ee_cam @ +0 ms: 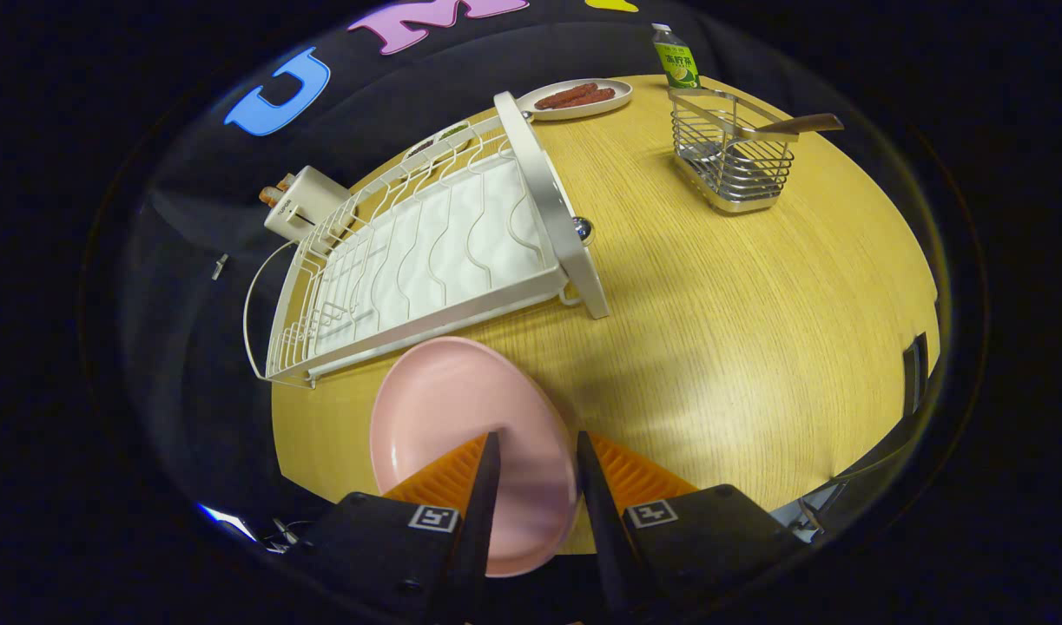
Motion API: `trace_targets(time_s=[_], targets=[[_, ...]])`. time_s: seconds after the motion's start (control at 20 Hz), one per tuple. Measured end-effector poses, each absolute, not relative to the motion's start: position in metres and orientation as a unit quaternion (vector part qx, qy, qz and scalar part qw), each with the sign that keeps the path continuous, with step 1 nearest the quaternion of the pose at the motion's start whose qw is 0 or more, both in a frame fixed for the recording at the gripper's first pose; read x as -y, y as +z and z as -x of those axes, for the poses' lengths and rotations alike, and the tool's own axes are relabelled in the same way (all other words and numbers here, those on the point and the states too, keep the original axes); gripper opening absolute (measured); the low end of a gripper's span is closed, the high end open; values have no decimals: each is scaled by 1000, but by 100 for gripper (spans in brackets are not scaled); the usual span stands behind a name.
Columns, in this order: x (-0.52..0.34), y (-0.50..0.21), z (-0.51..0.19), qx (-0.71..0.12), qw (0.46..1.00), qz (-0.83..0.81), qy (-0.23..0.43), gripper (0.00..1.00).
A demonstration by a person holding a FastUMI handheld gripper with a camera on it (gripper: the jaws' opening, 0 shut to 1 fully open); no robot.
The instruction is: Take the plate from the dish rack, then take the spoon from the basket and place it into the plate.
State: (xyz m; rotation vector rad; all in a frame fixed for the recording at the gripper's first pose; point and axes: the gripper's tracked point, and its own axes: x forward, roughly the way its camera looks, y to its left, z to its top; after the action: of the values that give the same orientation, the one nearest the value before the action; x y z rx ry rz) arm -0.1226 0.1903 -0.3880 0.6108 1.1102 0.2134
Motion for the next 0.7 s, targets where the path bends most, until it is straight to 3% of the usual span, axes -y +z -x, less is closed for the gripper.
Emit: trace_targets(time_s=[0.1,0.3,0.7], targets=[[-187,-388,121,-513,804,-285,96,68],[-168,-377,118,-489,831,-240,111,78],[-116,-273,90,-340,912,-155,169,81]])
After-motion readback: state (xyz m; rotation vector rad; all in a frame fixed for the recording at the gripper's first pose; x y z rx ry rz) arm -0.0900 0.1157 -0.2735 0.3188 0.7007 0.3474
